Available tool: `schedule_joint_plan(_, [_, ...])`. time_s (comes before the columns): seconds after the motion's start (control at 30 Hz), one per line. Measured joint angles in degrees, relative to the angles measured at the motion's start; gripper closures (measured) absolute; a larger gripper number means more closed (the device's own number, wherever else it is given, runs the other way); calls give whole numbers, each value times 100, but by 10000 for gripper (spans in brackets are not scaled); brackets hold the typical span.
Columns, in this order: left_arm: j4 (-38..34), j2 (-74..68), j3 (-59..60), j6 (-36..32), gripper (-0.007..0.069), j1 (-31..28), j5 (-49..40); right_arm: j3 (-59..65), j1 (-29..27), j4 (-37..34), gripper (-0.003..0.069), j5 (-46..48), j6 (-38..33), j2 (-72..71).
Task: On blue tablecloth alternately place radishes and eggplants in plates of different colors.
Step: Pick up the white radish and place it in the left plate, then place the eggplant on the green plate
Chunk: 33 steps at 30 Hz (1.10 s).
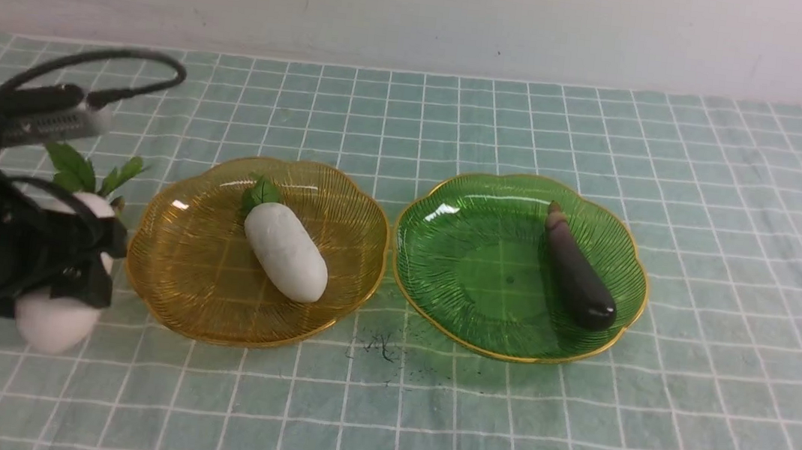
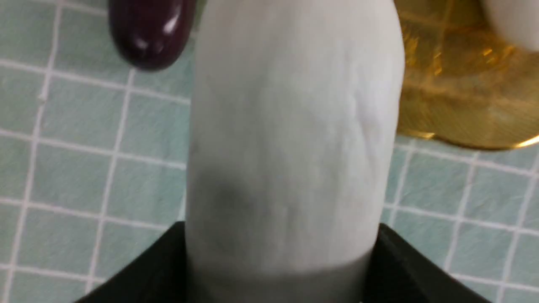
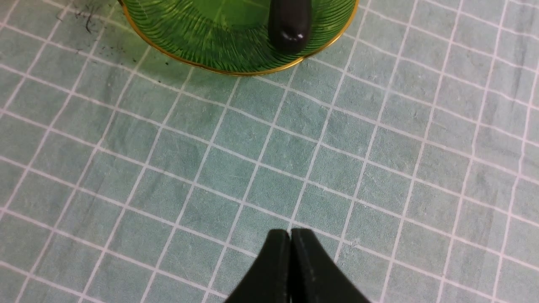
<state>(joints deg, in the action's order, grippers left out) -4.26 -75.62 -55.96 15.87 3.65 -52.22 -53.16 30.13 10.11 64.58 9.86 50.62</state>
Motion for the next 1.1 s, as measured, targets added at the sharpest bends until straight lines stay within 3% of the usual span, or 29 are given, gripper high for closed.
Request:
schedule_joint_plan(0.43, [-403, -2175, -1268, -240, 174, 658, 637, 0, 0, 0, 674, -153, 1, 0])
schedule_joint_plan(0.7, [-319, -2527, -1706, -244, 63, 663, 602, 0, 0, 0, 674, -153, 1, 0])
schedule_joint_plan(0.93, [943, -2464, -2443, 63, 41, 553, -327, 0, 0, 0, 674, -153, 1, 0])
schedule_joint_plan(1.1, [1612, -2466, -2503, 340, 41, -114, -935, 0, 0, 0, 674, -153, 1, 0])
